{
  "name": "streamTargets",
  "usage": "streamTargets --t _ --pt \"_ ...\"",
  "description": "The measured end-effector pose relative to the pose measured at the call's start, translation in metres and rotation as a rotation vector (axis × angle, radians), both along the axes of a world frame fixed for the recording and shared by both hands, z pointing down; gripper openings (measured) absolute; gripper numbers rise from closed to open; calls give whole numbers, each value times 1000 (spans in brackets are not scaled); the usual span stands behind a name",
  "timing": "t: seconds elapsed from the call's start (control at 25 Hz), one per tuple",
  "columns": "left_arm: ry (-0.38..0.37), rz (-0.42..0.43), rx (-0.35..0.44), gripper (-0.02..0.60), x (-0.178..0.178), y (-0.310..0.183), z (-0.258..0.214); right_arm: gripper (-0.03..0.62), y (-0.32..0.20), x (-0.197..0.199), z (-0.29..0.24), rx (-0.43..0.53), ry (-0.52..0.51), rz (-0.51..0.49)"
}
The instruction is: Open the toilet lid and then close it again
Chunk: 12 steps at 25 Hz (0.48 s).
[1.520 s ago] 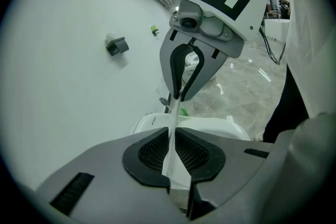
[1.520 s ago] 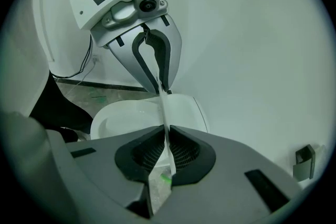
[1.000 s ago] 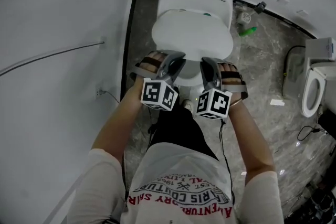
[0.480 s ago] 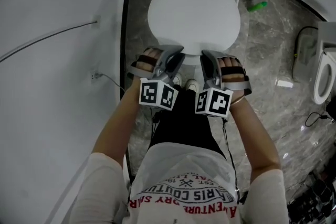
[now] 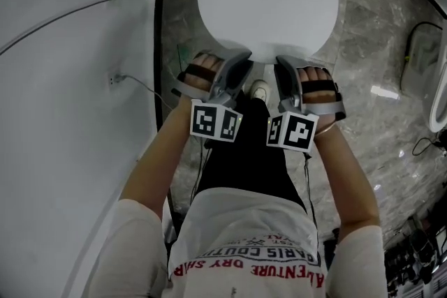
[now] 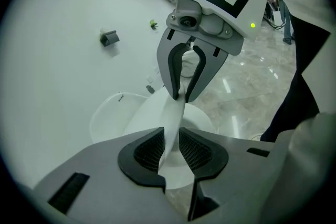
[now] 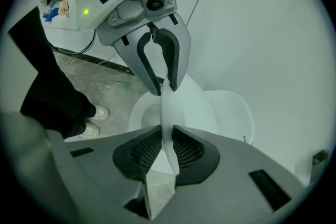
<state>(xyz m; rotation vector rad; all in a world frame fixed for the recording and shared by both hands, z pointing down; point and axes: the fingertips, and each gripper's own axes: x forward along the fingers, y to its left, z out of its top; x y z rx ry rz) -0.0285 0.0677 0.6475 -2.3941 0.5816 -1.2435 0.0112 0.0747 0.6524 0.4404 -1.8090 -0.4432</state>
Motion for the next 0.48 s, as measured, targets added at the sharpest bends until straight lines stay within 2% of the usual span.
streamTargets --t 0.2,0.48 --pt "-7 9 -34 98 -4 15 38 41 15 -4 37 -39 -3 0" --pt "-44 5 -65 101 -6 29 88 46 30 -6 87 -39 7 -5"
